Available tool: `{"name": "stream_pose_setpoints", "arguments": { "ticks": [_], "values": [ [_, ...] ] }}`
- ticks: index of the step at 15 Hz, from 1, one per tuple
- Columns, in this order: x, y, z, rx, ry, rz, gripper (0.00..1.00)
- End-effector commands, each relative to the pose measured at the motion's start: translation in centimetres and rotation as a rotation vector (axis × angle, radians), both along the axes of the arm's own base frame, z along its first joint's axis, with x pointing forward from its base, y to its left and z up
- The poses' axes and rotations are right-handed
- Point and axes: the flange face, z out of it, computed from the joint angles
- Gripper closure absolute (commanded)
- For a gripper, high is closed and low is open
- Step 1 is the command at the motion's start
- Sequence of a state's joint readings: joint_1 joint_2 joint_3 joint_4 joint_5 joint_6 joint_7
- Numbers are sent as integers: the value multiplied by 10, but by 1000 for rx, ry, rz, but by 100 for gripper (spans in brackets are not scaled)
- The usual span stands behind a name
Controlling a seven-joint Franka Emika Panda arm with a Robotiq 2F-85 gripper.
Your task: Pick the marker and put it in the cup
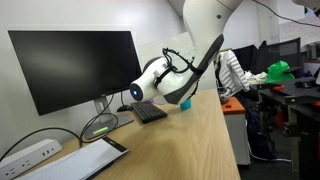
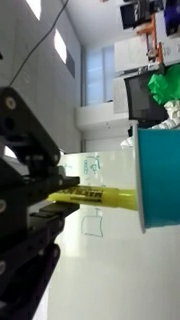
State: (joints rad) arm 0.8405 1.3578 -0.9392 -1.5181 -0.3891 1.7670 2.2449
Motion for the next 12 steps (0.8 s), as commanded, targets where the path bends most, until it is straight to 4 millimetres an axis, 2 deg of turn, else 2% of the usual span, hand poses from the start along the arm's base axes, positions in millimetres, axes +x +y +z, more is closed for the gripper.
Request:
{"name": "stream_pose_setpoints", "arguments": {
  "ticks": [1,2,3,4,7,10,12],
  "values": [
    [7,-2,-7,8,-32,-27,95],
    [8,-3,-11,9,-43,-28,95],
    [9,-4,-14,8,-52,-27,55],
    [10,-5,-17,9,-58,-26,54],
    [12,-6,-19,12,-55,-27,34],
    [10,-2,-7,22,-51,-37,9],
    [8,1,7,35,-49,-40,0]
  ]
}}
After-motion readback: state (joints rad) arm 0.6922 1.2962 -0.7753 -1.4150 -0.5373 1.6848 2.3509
